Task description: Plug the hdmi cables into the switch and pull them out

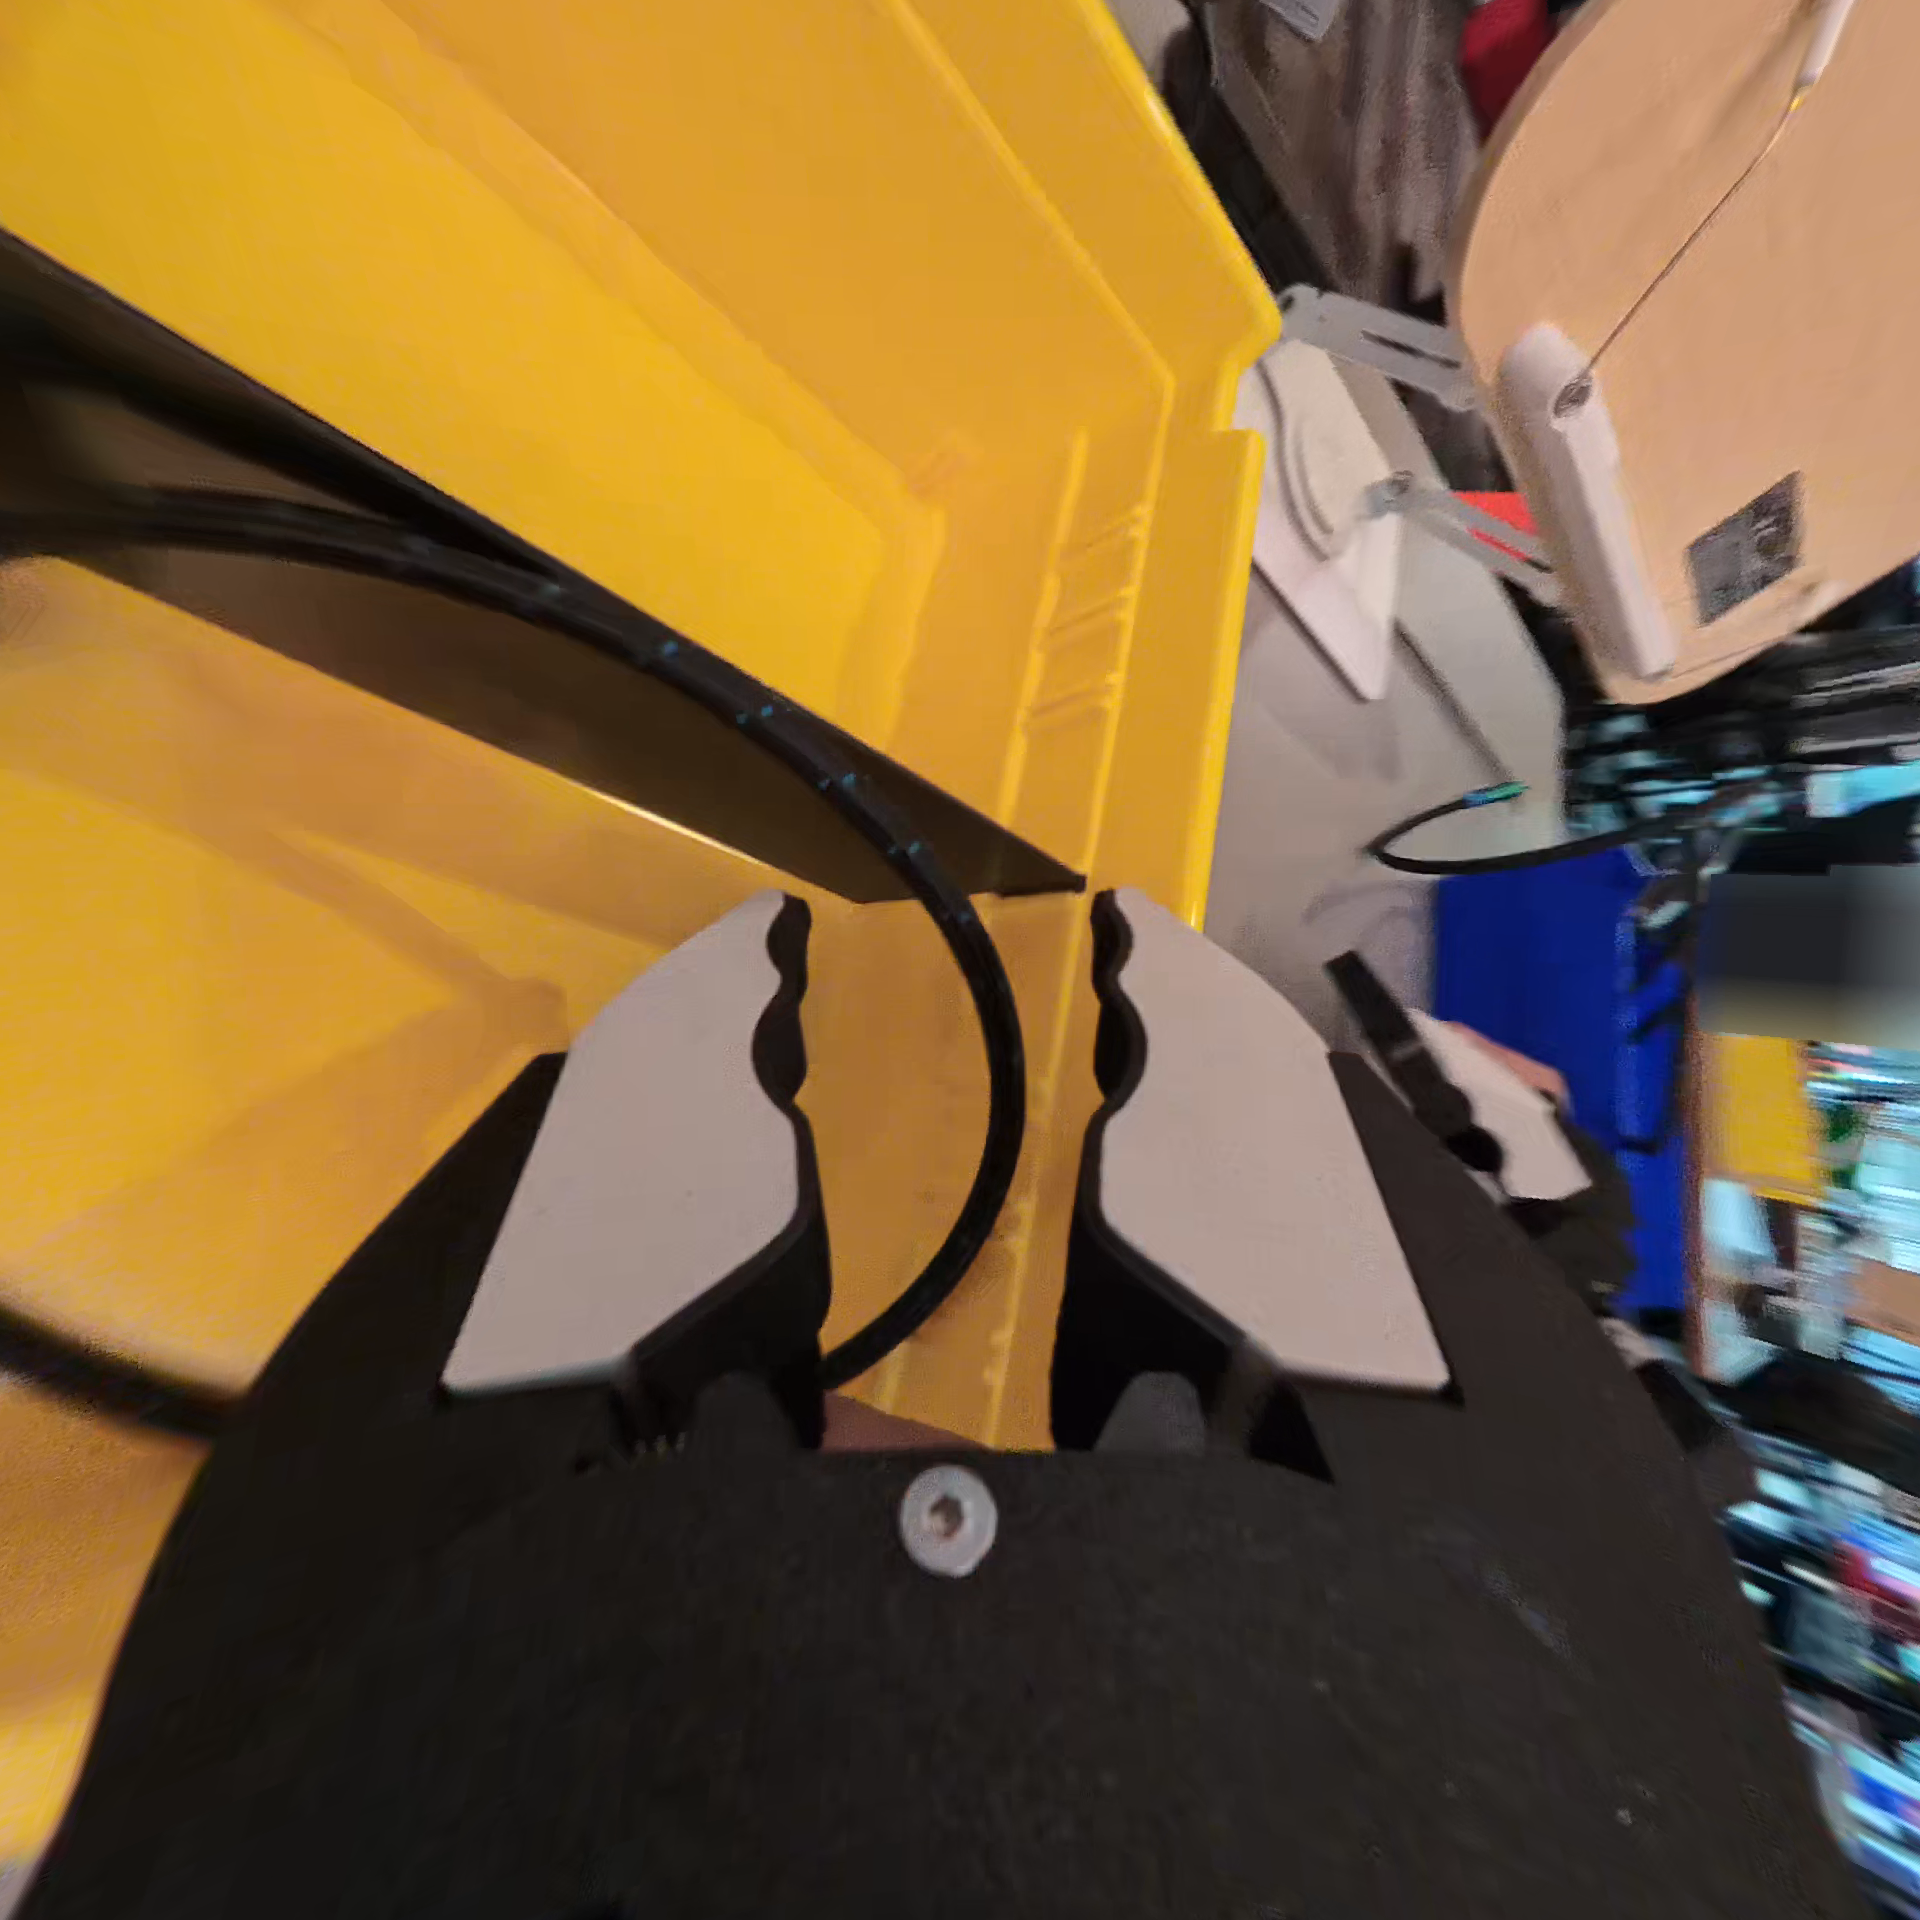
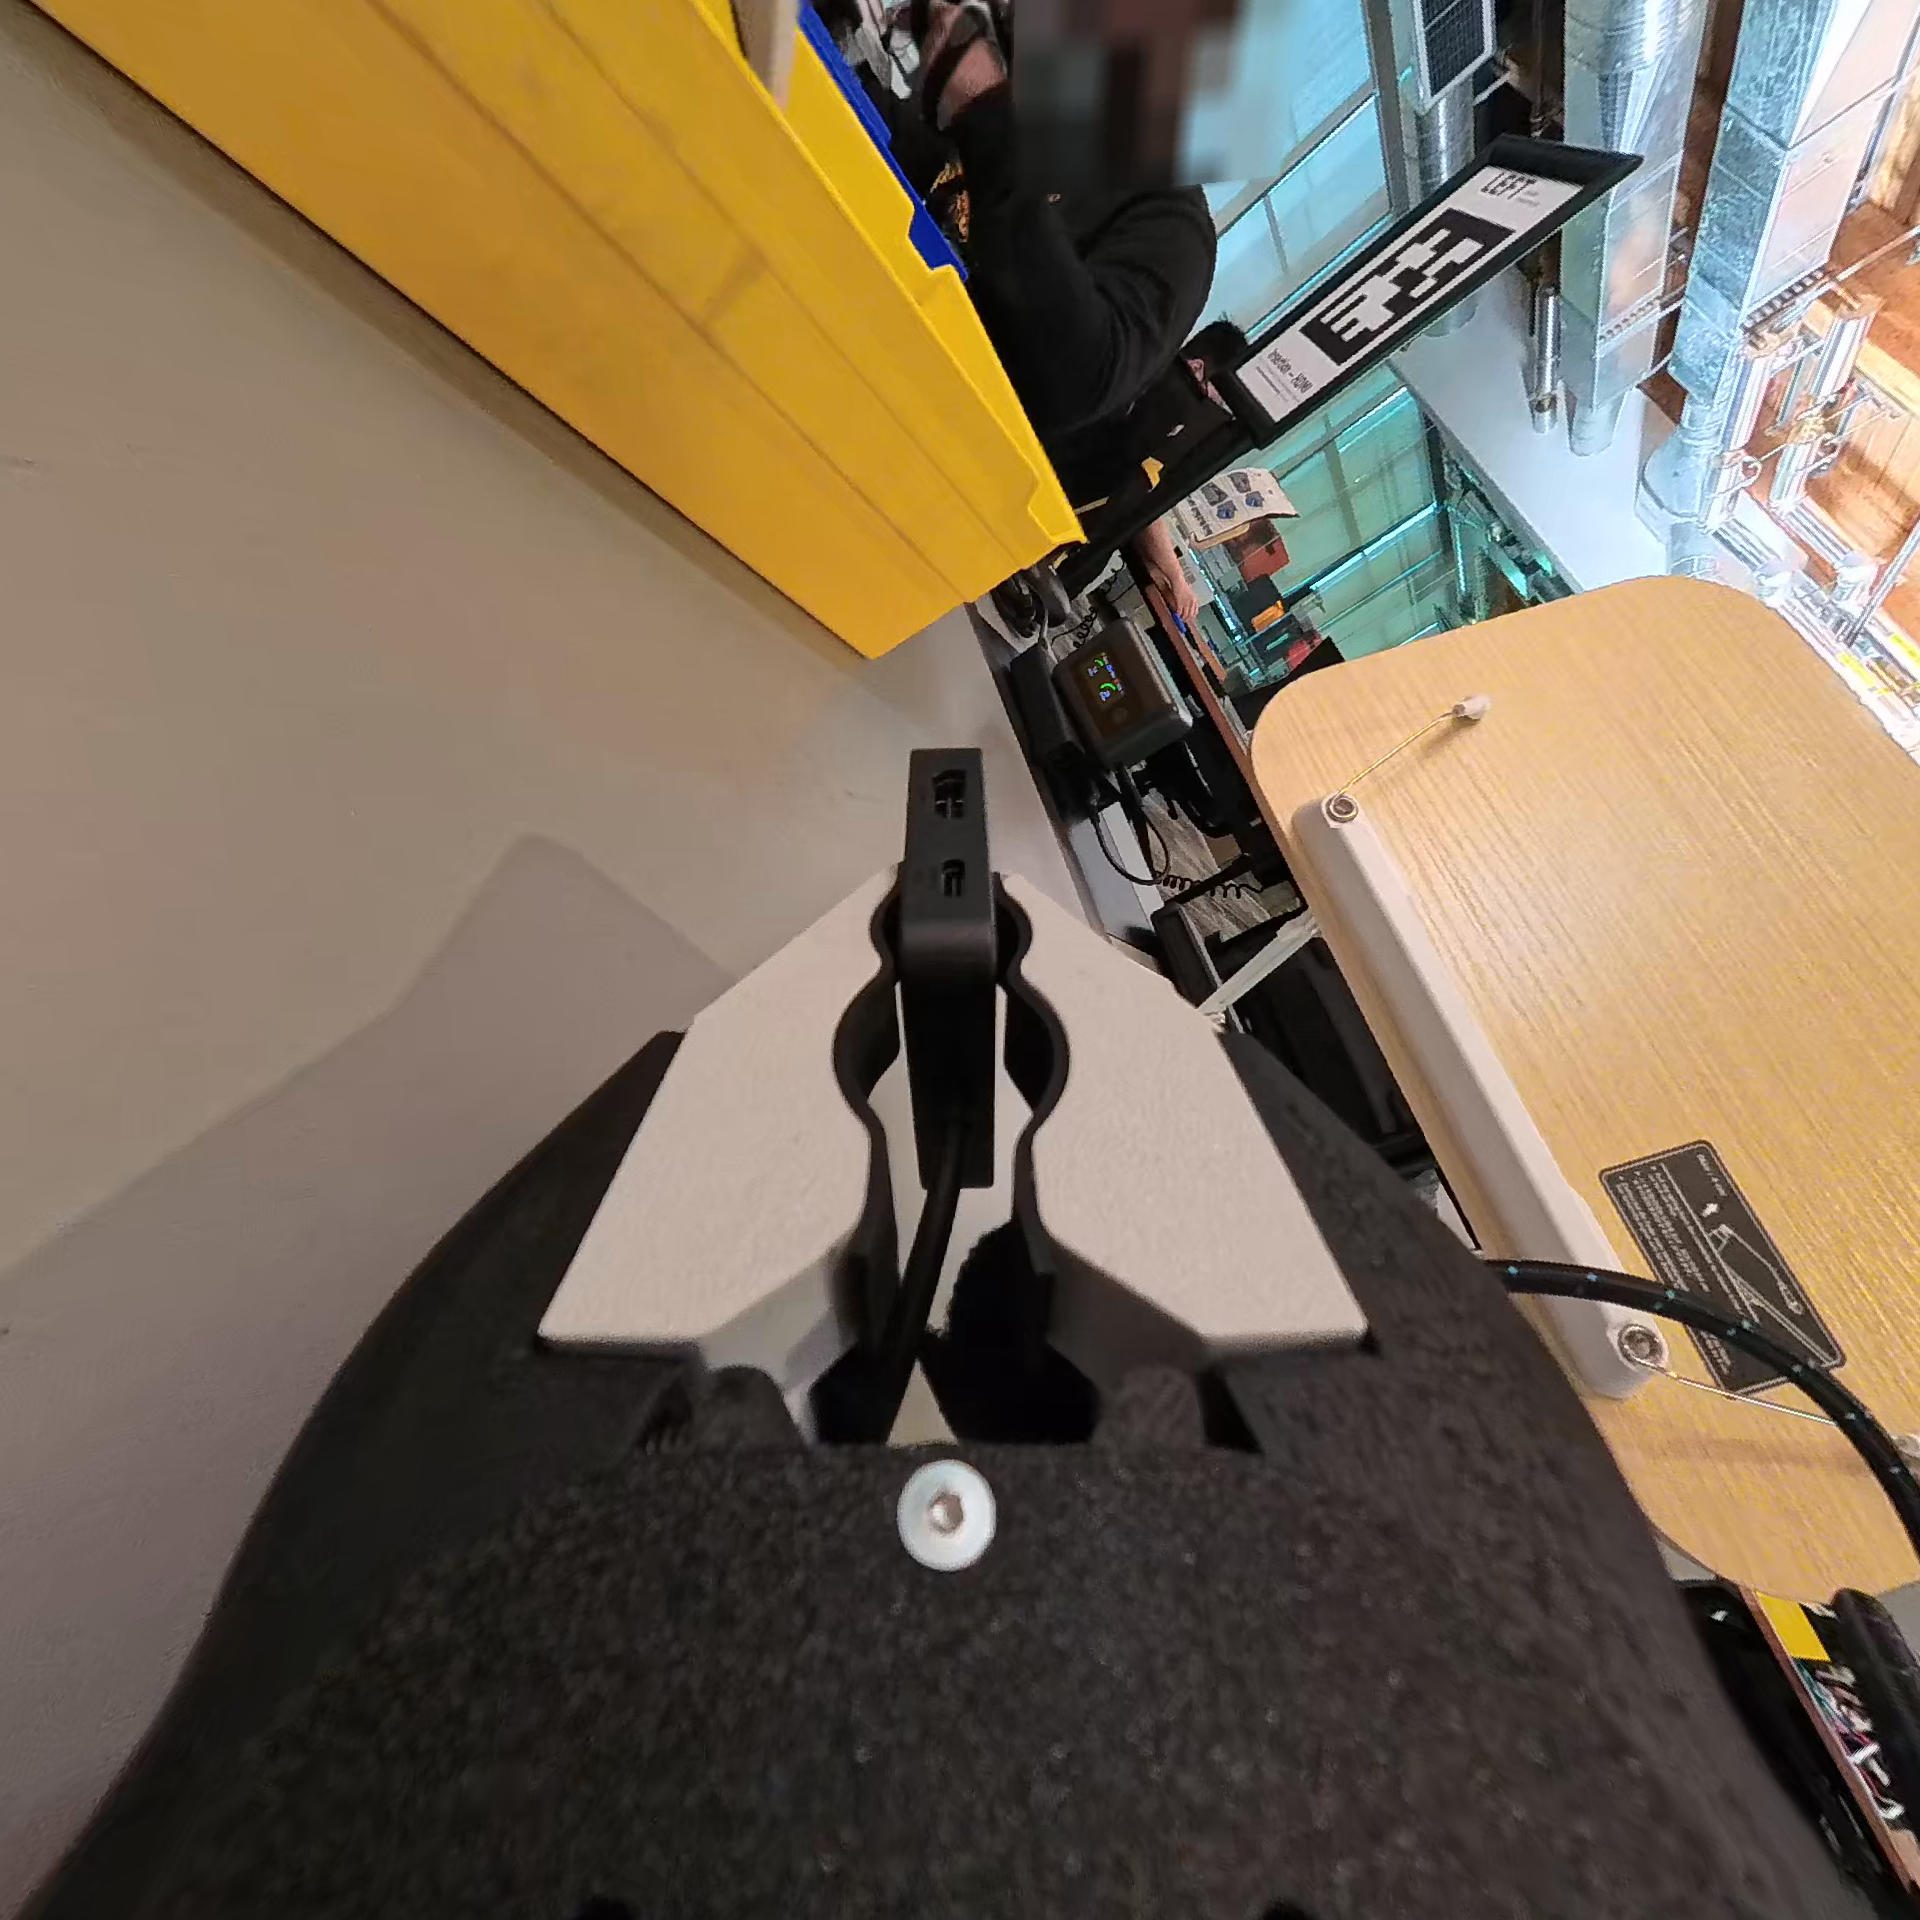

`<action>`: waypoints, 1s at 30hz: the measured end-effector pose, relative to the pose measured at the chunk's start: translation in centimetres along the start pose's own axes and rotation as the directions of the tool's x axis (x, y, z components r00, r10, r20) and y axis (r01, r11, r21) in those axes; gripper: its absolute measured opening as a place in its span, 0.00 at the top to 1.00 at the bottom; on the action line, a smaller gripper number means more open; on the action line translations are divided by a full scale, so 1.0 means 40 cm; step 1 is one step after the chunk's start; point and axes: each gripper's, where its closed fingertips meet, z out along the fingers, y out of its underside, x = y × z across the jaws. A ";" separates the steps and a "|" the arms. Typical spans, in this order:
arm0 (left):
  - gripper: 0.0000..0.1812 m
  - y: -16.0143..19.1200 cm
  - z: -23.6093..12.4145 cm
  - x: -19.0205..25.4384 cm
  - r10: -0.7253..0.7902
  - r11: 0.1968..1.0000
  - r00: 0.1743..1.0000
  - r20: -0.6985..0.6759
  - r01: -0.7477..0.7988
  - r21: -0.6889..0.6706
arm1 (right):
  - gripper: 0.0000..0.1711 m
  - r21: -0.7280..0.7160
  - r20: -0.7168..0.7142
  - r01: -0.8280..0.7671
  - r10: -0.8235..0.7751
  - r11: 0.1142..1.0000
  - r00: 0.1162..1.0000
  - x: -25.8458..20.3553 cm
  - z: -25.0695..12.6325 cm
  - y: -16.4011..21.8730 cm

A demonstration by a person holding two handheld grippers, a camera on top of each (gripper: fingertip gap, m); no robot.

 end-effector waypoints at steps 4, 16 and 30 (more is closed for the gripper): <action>0.94 -0.010 0.005 0.018 -0.095 0.995 0.991 -0.095 0.098 0.030 | 0.93 -0.005 0.013 0.010 -0.010 1.000 1.000 -0.008 0.002 0.002; 0.97 0.110 -0.255 0.313 0.774 0.576 0.612 0.162 -0.787 0.223 | 0.93 0.007 -0.019 -0.044 0.044 0.999 0.999 0.018 -0.002 0.005; 0.97 0.672 -0.125 0.275 0.984 -0.174 -0.161 -0.075 -0.961 -0.214 | 0.93 0.032 -0.094 -0.206 0.208 0.978 0.974 0.088 -0.017 0.024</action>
